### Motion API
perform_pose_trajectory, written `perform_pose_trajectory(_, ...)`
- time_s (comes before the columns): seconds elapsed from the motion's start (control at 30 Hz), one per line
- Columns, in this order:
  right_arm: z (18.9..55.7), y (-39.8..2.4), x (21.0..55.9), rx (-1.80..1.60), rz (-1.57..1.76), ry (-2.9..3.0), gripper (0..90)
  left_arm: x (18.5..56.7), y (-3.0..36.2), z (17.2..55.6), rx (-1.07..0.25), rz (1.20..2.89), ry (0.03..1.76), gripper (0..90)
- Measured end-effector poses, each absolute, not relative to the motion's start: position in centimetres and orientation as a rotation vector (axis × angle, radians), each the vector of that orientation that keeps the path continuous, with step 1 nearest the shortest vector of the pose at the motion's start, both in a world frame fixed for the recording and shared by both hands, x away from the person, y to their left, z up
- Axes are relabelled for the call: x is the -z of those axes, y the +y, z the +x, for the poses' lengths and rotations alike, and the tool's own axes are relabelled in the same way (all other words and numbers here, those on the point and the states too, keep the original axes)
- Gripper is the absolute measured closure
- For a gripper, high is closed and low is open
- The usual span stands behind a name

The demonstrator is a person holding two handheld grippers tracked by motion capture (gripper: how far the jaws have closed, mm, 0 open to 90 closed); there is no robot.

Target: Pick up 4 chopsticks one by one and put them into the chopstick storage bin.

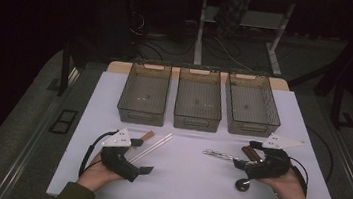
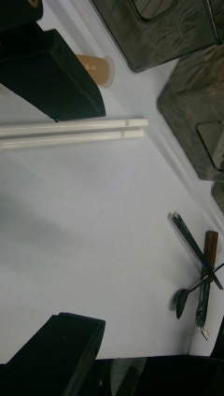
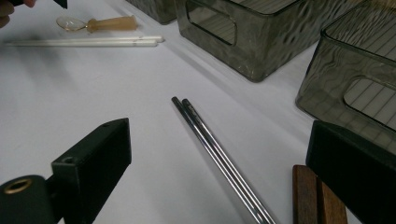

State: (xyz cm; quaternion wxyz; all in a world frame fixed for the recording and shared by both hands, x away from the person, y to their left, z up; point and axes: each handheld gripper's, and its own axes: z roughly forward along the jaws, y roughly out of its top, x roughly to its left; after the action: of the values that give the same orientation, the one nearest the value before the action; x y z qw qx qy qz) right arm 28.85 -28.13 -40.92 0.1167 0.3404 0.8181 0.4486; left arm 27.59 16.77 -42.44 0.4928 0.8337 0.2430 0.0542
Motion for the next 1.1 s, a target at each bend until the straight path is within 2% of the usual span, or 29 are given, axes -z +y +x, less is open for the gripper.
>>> perform_pose_trajectory(0.17,29.3,-27.9,41.0,-1.290,1.002,2.405,9.8,42.4,16.8,27.6,-0.130,2.019,0.589,0.0)
perform_pose_trajectory(0.2,29.6,-27.8,40.9,-1.277,1.002,2.418,14.8,42.4,16.8,27.6,-0.130,2.019,0.589,0.0)
perform_pose_trajectory(0.63,31.4,-26.8,41.5,-1.181,1.000,2.487,16.9,42.4,16.9,27.6,-0.126,2.017,0.592,0.1)
perform_pose_trajectory(0.67,31.8,-26.5,41.5,-1.180,0.987,2.516,26.3,42.3,16.9,27.6,-0.126,2.017,0.591,0.1)
perform_pose_trajectory(1.1,33.5,-23.9,42.1,-1.102,0.906,2.635,34.4,42.2,17.0,27.5,-0.126,2.012,0.585,0.2)
